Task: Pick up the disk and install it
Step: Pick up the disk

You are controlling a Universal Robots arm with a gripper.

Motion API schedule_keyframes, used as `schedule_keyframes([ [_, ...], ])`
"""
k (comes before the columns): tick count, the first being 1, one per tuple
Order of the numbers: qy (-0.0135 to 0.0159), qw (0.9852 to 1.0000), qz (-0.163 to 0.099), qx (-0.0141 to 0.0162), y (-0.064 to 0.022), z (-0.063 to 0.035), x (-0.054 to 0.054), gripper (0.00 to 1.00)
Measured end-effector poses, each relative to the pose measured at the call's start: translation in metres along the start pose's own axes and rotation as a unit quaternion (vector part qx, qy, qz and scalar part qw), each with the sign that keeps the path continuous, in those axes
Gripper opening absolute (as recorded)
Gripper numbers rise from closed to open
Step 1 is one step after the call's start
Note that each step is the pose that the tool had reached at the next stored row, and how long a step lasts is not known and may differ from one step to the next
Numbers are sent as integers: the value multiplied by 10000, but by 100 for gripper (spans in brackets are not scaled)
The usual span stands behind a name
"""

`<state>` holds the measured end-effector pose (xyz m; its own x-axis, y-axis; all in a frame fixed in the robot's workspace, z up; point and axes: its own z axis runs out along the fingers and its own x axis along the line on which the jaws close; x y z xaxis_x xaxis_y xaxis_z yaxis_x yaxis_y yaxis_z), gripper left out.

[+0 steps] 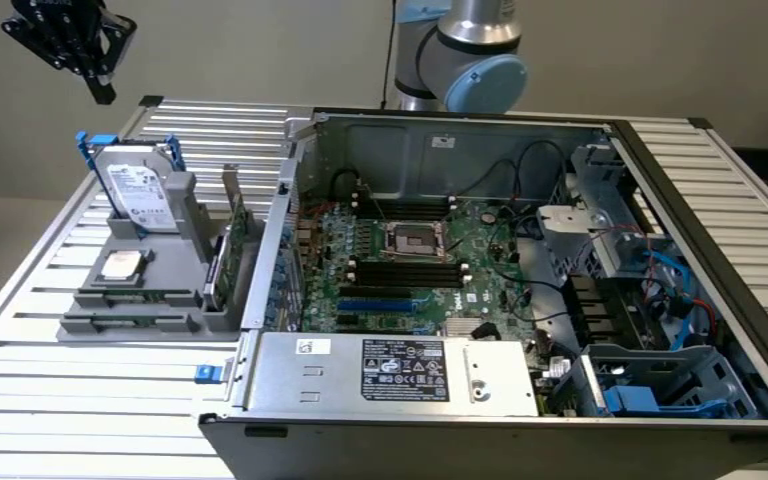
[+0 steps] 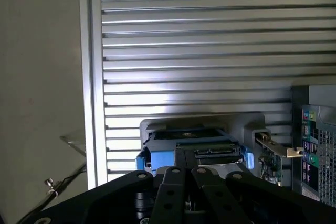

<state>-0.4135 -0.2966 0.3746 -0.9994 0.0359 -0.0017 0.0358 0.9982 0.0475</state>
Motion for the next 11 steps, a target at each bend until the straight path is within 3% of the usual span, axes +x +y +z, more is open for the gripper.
schedule_keyframes([
  [6,24,9987,-519,-1,-1,4,0,11],
  [11,46,9953,-972,-1,-1,5,0,11],
])
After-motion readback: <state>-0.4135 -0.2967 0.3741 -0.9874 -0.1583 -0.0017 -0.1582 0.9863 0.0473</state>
